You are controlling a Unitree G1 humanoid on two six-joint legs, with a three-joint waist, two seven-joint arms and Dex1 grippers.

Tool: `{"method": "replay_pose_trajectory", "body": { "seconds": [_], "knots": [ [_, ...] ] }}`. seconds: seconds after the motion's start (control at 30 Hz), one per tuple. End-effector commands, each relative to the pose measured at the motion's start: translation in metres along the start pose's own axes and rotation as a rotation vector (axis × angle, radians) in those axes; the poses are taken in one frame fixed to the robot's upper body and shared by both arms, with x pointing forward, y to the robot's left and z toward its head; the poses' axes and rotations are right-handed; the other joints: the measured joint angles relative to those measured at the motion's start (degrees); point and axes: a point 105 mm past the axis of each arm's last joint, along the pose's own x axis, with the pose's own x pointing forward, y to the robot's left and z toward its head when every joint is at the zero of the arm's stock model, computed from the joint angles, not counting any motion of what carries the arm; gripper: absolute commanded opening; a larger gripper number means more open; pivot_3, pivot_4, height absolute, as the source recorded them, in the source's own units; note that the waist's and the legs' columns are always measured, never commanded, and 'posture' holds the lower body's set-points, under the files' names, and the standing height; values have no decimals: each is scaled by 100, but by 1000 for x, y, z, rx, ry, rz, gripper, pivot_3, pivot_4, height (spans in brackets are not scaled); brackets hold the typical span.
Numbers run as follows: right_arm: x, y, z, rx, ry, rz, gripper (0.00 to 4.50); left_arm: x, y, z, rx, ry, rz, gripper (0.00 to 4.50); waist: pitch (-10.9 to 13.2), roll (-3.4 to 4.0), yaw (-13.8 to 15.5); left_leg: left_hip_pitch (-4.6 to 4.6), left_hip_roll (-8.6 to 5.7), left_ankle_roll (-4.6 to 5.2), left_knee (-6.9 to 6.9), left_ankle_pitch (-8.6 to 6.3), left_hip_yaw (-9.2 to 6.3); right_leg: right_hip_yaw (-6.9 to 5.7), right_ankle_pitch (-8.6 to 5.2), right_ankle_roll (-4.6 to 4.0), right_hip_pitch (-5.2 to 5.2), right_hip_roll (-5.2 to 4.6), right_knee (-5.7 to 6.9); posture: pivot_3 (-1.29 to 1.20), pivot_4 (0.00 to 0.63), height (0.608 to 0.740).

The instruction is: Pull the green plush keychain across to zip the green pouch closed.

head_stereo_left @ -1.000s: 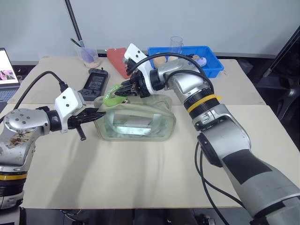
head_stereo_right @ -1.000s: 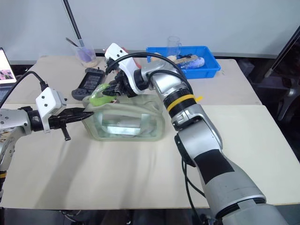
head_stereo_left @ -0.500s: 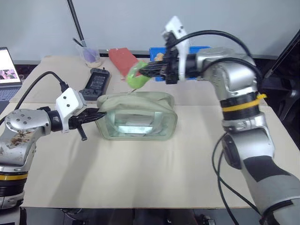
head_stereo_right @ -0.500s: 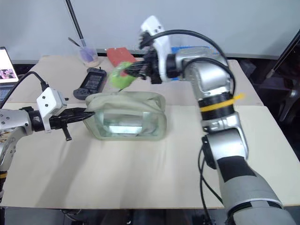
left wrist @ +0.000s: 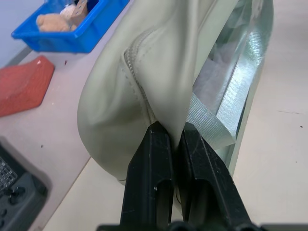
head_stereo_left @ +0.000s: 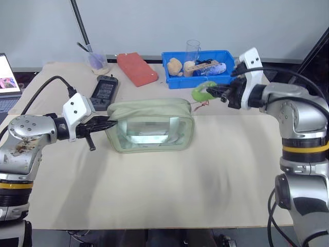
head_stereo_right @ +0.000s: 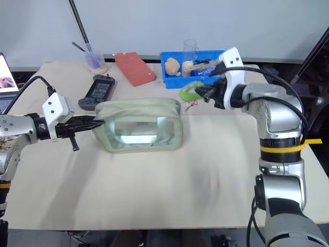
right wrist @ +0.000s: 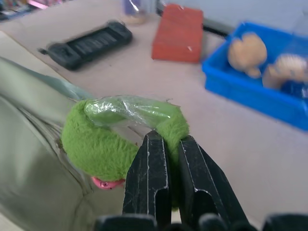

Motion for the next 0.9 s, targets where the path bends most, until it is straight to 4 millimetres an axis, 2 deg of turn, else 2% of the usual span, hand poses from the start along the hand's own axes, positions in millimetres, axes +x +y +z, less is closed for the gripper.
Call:
{"method": "replay_pose_trajectory", "body": {
  "seconds": [0.03, 0.1, 0.3, 0.37, 0.5, 0.63, 0.7, 0.77, 0.87, 0.9],
  "knots": [
    [-9, -16, -20, 70, 0, -105, 10, -3, 7, -8, 3, 45, 21, 0, 0, 0, -2, 0, 0, 0, 0, 0, 0, 0, 0, 1, 0, 0, 0, 0, 150, 740],
    [1, -5, -43, 145, 26, -90, 10, -1, 8, -6, 9, 39, 15, 0, -2, -3, -7, 3, 2, 0, 0, 0, 1, 1, -1, 1, 3, 2, 1, 0, 150, 740],
    [17, 26, -79, 276, 73, -25, 10, 1, 7, -5, 13, 32, 9, 0, -2, -2, -24, 5, 15, 0, 0, 0, 1, 6, 0, 1, 2, 20, 4, 0, 150, 740],
    [22, 42, -93, 329, 102, 22, 10, 1, 5, -5, 13, 28, 7, 0, -4, -2, -23, 6, 23, 0, 0, 0, 1, 7, -6, 11, 4, 28, 2, 0, 150, 740],
    [30, 66, -104, 338, 132, 94, 10, 2, 3, -3, 13, 20, 7, 0, -5, -1, -25, 12, 38, 0, 0, 0, 0, 10, -8, 12, 6, 43, 2, 0, 150, 740],
    [31, 68, -100, 218, 122, 130, 10, 1, 3, -2, 16, 17, 7, 0, -5, 0, -26, 19, 42, 0, 0, 0, 0, 11, -8, 14, 7, 48, 4, 0, 150, 740],
    [28, 60, -86, 188, 78, 131, 865, 0, 4, -1, 11, 10, 12, 0, -5, 0, -25, 21, 42, 0, 0, 0, 1, 10, -9, 15, 7, 48, 4, 0, 150, 740],
    [22, 54, -68, 163, 32, 155, 1491, -3, 4, 1, -3, -3, 9, 0, -4, 1, -26, 20, 43, 0, 1, 0, 1, 11, -9, 15, 7, 50, 4, 0, 150, 740],
    [11, 45, -43, 102, -11, 187, 2555, -7, 1, 6, -58, -39, -11, 1039, -3, 2, -31, 16, 45, 1, 0, 0, 1, 13, -9, 15, 2, 53, 4, 0, 150, 740],
    [7, 42, -35, 76, -21, 199, 2909, -9, 2, 8, -81, -55, -12, 1541, -4, 2, -29, 13, 45, 0, 0, 0, 1, 13, -9, 15, -1, 52, 3, 0, 150, 740]
  ]
}}
